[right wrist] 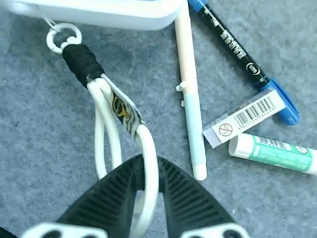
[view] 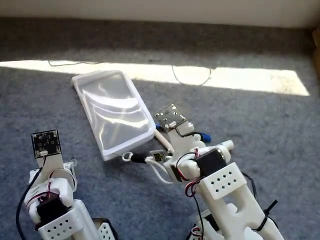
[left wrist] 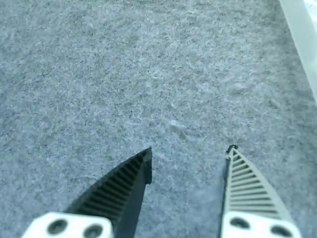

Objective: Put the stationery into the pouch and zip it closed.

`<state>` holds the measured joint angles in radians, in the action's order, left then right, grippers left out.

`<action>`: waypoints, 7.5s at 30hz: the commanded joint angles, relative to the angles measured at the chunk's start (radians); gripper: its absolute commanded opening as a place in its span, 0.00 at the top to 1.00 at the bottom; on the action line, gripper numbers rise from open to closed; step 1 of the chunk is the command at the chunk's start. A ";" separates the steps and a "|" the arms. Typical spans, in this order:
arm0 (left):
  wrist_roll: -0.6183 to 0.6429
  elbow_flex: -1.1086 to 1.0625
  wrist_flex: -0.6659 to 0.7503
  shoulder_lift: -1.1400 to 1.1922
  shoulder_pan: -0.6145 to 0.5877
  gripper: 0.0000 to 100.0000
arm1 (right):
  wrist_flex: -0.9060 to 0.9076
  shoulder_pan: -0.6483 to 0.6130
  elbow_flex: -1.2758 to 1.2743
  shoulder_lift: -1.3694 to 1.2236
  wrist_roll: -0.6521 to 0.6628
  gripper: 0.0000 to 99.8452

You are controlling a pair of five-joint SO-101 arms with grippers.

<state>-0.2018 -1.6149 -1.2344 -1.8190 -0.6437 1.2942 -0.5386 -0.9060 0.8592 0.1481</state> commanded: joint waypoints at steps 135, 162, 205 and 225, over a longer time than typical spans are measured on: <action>-0.002 0.079 -0.018 -0.005 -0.002 0.76 | -0.441 -0.369 0.219 -0.526 0.028 1.00; 0.230 0.228 -0.112 -0.005 0.387 0.68 | -0.503 -0.321 0.042 -0.165 -0.015 1.00; 0.222 0.114 0.094 -0.005 0.483 0.79 | -0.483 -0.320 0.008 -0.154 -0.014 1.00; 0.222 0.125 0.095 -0.008 0.420 0.93 | -0.483 -0.182 0.005 -0.154 -0.014 1.00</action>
<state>0.0192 -1.5044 -1.1653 -1.8190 -0.1741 0.8078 -0.7718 -0.9183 0.6674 0.1389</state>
